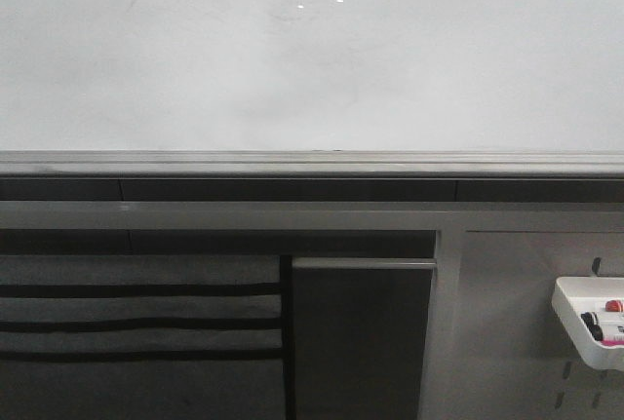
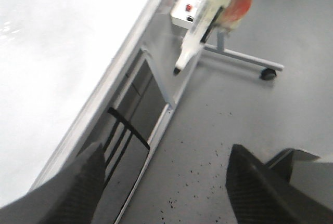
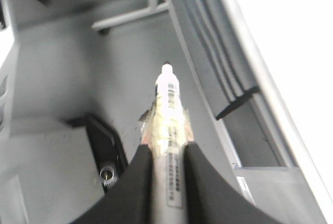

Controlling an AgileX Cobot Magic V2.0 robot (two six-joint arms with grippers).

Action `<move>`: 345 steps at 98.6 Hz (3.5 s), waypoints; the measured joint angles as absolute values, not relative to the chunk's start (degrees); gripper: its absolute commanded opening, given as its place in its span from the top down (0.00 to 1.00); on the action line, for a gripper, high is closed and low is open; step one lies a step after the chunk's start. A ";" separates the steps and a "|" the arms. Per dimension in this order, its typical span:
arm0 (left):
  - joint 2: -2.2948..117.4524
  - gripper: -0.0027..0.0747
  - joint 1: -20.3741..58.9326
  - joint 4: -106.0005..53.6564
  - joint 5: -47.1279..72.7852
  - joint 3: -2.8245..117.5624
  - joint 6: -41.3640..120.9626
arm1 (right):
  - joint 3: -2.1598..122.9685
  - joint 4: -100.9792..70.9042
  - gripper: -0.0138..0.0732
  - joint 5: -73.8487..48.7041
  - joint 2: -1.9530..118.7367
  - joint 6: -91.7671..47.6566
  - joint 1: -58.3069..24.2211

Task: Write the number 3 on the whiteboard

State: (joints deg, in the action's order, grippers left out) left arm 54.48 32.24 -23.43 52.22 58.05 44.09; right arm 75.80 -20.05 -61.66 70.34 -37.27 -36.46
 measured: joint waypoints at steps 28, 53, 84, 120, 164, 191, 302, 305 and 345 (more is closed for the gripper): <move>43.46 0.37 24.92 -23.50 47.00 48.51 41.30 | 58.84 -20.89 0.90 -46.09 58.93 -30.70 -24.65; 41.50 0.37 24.71 -23.74 44.18 46.62 41.22 | 53.91 -23.69 0.90 -39.56 60.37 -30.23 -24.29; 41.50 0.37 24.71 -23.95 43.92 46.62 41.22 | 71.81 -23.91 0.90 -48.25 76.75 -28.93 -24.29; 41.42 0.37 24.71 -23.95 43.92 46.62 41.22 | 88.84 -23.91 0.90 -50.54 93.34 -28.83 -24.29; 41.42 0.37 24.71 -23.95 43.92 46.62 41.22 | 90.02 -23.80 0.90 -54.73 95.13 -27.13 -19.04; 41.42 0.37 24.71 -23.95 43.81 46.44 41.22 | 87.15 -24.49 0.90 -50.53 97.55 -27.00 -23.98; 41.42 0.37 24.71 -24.07 43.63 46.44 41.22 | 64.29 -33.03 0.90 -42.19 74.36 -61.58 -37.04; 41.42 0.37 24.71 -24.07 43.63 46.44 41.22 | 64.28 -33.03 0.90 -41.93 74.27 -62.75 -37.04; 41.42 0.37 24.71 -24.17 40.26 46.44 41.22 | 64.20 -33.03 0.90 -40.21 74.27 -82.43 -37.04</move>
